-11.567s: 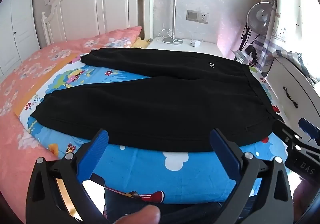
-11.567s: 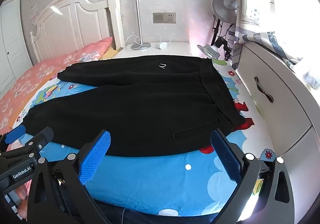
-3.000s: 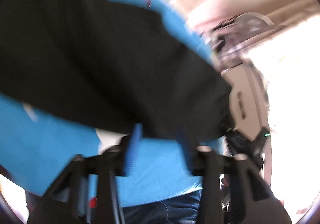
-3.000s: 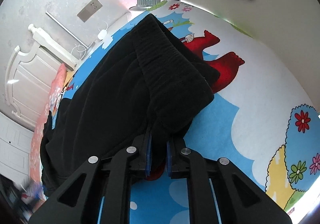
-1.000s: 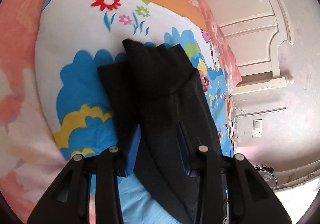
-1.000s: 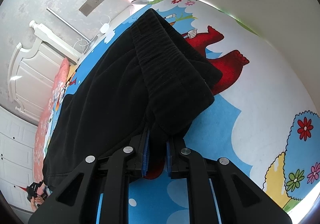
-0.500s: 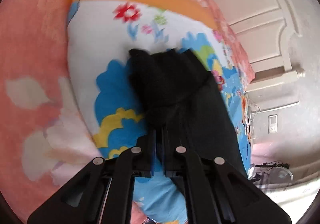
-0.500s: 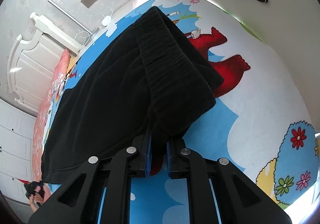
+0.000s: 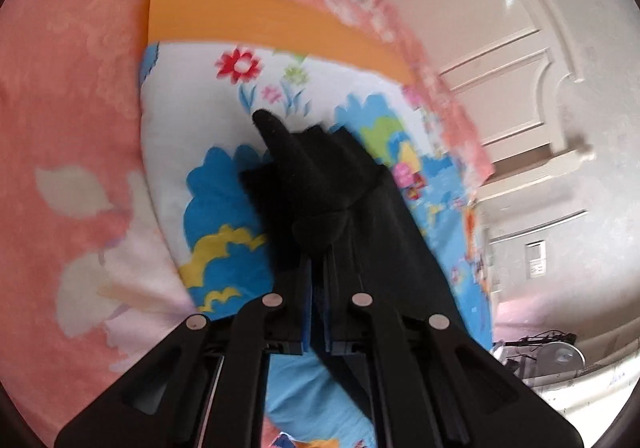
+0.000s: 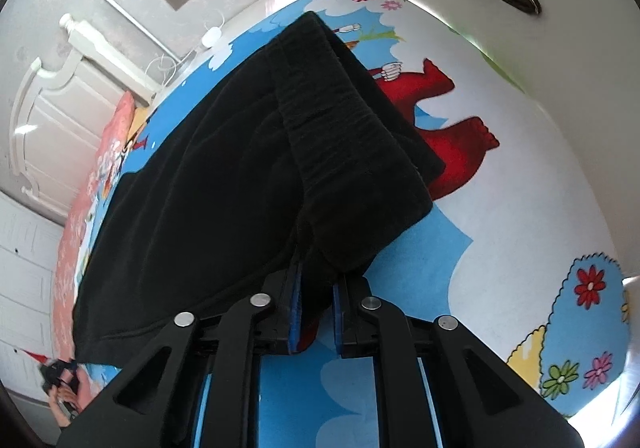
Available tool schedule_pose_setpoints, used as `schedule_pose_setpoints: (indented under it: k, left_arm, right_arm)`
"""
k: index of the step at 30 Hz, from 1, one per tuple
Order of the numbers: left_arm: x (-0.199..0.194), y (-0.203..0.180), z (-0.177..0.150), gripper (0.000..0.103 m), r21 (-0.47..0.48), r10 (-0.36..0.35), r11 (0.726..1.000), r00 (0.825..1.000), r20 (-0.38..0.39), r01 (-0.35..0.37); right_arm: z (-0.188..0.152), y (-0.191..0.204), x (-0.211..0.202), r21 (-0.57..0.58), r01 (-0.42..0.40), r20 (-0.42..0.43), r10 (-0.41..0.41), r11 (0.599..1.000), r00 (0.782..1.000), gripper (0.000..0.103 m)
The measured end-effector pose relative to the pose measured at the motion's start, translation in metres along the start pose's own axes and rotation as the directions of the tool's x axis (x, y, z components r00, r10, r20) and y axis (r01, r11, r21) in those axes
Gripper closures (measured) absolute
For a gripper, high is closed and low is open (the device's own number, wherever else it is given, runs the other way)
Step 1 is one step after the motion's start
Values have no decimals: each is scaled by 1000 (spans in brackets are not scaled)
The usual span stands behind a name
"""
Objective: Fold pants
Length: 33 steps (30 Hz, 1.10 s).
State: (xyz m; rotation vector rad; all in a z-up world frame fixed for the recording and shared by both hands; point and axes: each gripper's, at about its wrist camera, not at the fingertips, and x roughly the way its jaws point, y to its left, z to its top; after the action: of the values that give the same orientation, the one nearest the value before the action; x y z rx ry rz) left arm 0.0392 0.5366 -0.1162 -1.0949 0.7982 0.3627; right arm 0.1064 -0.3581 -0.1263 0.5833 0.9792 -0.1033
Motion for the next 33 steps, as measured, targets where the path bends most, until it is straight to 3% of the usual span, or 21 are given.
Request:
schedule_pose_setpoints:
  k: [1, 2, 3, 6, 8, 9, 10, 13, 15, 17, 19, 20, 22, 24, 26, 27, 28, 30, 31, 33]
  left_arm:
    - [8, 8, 0, 95, -27, 9, 1000, 999, -35, -10]
    - [13, 18, 0, 87, -62, 3, 998, 998, -55, -7]
    - [12, 23, 1, 77, -74, -9, 997, 999, -47, 5]
    - [-3, 29, 5, 69, -83, -35, 996, 999, 16, 36]
    - [-3, 32, 12, 69, -105, -63, 992, 998, 4, 63]
    - [-1, 34, 14, 69, -116, -73, 991, 997, -5, 72]
    - [2, 33, 15, 69, -117, -76, 990, 997, -14, 74]
    - [15, 15, 22, 74, -28, -47, 999, 997, -54, 45]
    - [22, -1, 29, 89, 34, 8, 999, 998, -57, -6]
    - [2, -19, 27, 90, 117, 17, 993, 1000, 12, -18]
    - [-14, -29, 23, 90, 176, -9, 984, 996, 90, -7]
    - [-7, -22, 24, 90, 161, 8, 987, 997, 81, -21]
    - [22, -1, 26, 86, 113, 51, 992, 999, -10, -49]
    - [18, 8, 24, 65, 82, 37, 996, 999, 37, -40]
    - [-8, 12, 15, 57, 51, -1, 999, 993, 114, -5]
    - [-21, 11, 7, 59, 49, -27, 999, 991, 131, 20]
    - [-30, 7, -4, 59, 53, -65, 997, 991, 116, 59]
    - [-29, -9, -44, 61, 66, -188, 979, 981, -40, 191]
    - [-24, -20, -69, 62, 77, -226, 969, 967, -119, 236]
    - [-6, -39, -126, 62, 52, -313, 940, 913, -263, 338]
  right_arm:
    - [-1, -2, -1, 9, -4, 2, 4, 1000, 1000, 94]
    - [-1, -5, -1, 17, -18, -2, 18, 1000, 1000, 94]
    - [-1, -6, -1, 16, -25, -4, 25, 1000, 1000, 93]
    - [-1, -3, -4, -1, -18, -17, 18, 1000, 1000, 88]
    - [-2, 2, -7, -9, 9, -22, -9, 1000, 1000, 74]
    - [-5, 7, -12, -32, 53, -13, -54, 998, 998, 58]
    - [-7, 10, -17, -53, 97, 1, -97, 994, 995, 50]
    - [-23, 25, -40, -145, 198, 76, -189, 969, 979, 50]
    - [-33, 42, -55, -216, 235, 141, -208, 948, 968, 50]
    - [-45, 71, -65, -327, 207, 190, -151, 922, 970, 47]
    - [-55, 103, -58, -436, 156, 178, -85, 886, 980, 45]
    - [-63, 123, -50, -500, 111, 145, -44, 859, 989, 46]
    - [-78, 159, -37, -598, 19, 72, 30, 801, 997, 46]
    - [-97, 197, -23, -681, -117, -39, 123, 723, 992, 48]
    - [-112, 229, -6, -723, -184, -110, 152, 666, 982, 50]
    - [-117, 240, 3, -736, -210, -136, 163, 643, 977, 54]
    - [-119, 248, 10, -743, -220, -149, 163, 632, 975, 56]
    - [-122, 265, 29, -742, -251, -173, 184, 621, 967, 60]
    - [-122, 271, 38, -738, -255, -174, 189, 625, 966, 64]
    - [-126, 279, 63, -747, -199, -175, 101, 634, 979, 70]
